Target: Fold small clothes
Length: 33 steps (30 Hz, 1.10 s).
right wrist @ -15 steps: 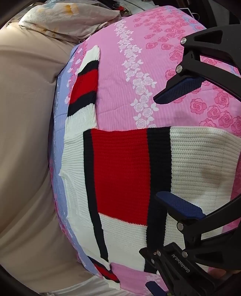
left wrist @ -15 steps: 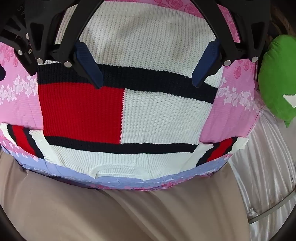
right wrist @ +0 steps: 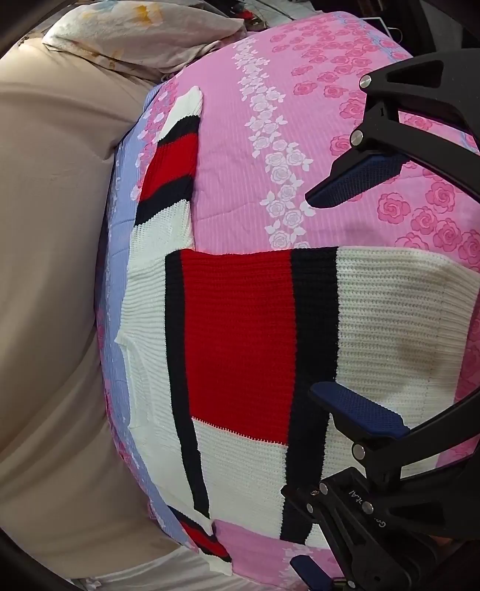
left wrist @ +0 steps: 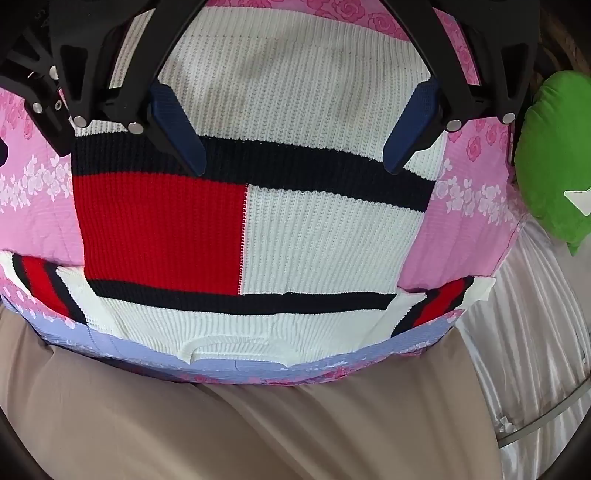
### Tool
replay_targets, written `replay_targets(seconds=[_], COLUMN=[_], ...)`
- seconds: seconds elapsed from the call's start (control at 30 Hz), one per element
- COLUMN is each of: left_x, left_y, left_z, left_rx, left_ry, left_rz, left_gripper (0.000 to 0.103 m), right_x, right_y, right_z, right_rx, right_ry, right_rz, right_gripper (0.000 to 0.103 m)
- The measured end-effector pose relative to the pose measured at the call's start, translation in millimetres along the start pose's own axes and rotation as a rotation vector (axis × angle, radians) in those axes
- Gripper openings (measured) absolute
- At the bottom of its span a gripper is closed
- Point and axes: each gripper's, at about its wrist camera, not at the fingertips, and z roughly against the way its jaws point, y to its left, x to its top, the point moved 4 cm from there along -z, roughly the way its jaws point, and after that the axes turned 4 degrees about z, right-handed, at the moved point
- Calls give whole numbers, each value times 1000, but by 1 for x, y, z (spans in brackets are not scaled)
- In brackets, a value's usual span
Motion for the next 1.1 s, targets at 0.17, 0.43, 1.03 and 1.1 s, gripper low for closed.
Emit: replay_targets(seconds=[0.17,0.43,1.03,1.1], left_x=[0,-3,-5,-5], left_y=[-2,-6,-5,-5], left_z=[-2,-2,0,1], left_rx=[2,6,24,25], left_ry=[8,17,15,14], left_rz=[-4,-3,1,0], left_gripper=[94,94,94,94], right_x=[0,1,1,1], right_y=[-2,-5,-5,-4], right_z=[0,-2,-1,-1], right_rx=[-15,-23,-13,-11], right_ry=[4,15,19,19], right_rz=[0,6,14,13], right_gripper=[93,93,93,93])
